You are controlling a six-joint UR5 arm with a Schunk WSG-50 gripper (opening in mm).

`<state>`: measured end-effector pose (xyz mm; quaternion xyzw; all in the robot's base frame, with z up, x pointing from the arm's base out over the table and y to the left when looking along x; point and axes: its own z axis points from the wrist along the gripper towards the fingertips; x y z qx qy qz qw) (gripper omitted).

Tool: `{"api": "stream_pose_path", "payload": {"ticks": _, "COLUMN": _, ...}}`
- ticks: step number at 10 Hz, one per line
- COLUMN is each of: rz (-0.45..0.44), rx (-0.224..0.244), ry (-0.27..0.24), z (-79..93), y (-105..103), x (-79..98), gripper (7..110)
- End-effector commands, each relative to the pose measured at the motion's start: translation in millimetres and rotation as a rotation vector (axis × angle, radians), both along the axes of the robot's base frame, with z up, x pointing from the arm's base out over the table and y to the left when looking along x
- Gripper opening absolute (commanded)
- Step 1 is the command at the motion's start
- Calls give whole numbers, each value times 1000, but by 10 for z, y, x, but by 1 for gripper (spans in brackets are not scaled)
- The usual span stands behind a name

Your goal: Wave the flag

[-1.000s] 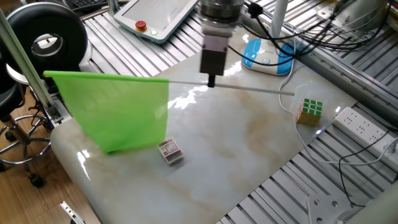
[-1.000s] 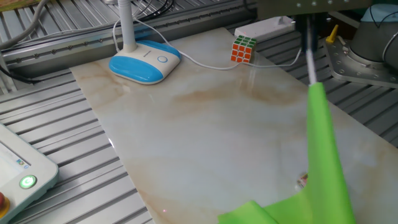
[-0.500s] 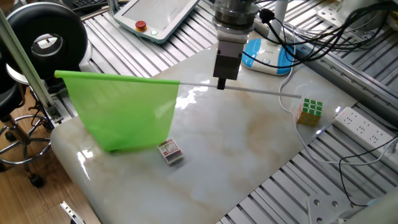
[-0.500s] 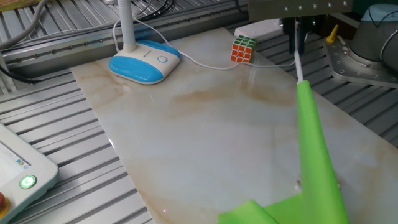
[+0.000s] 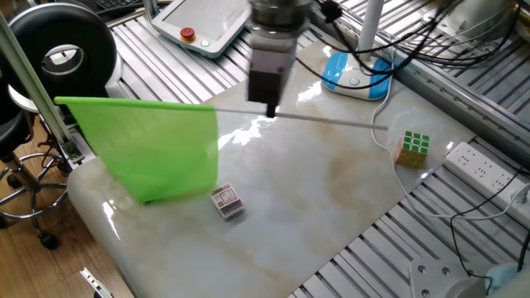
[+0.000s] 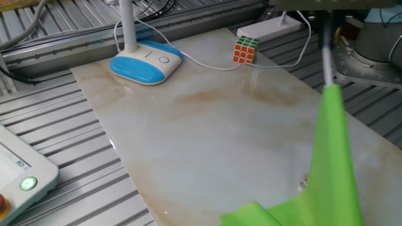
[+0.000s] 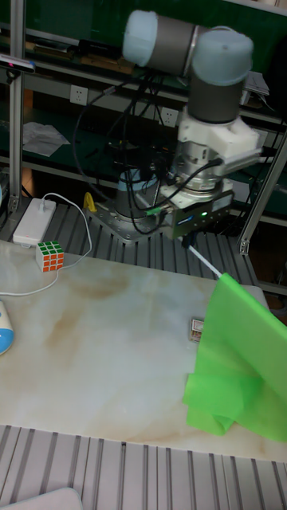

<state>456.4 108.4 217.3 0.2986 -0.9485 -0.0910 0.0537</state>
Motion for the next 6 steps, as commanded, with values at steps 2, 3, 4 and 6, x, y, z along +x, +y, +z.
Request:
{"api": "stream_pose_path", "payload": {"ticks": 2, "rz": -41, "rx": -93, "ry": -5, "z": 60, "y": 233, "x": 45, "gripper": 7}}
{"api": "stream_pose_path", "payload": {"ticks": 3, "rz": -3, "rx": -98, "ry": -7, "z": 54, "y": 96, "x": 58, "gripper": 7}}
{"api": "stream_pose_path", "payload": {"ticks": 4, "rz": 32, "rx": -77, "ry": -9, "z": 66, "y": -21, "x": 75, "gripper": 7}}
{"api": "stream_pose_path", "payload": {"ticks": 6, "rz": 197, "rx": -36, "ry": -39, "z": 23, "y": -420, "x": 95, "gripper": 7}}
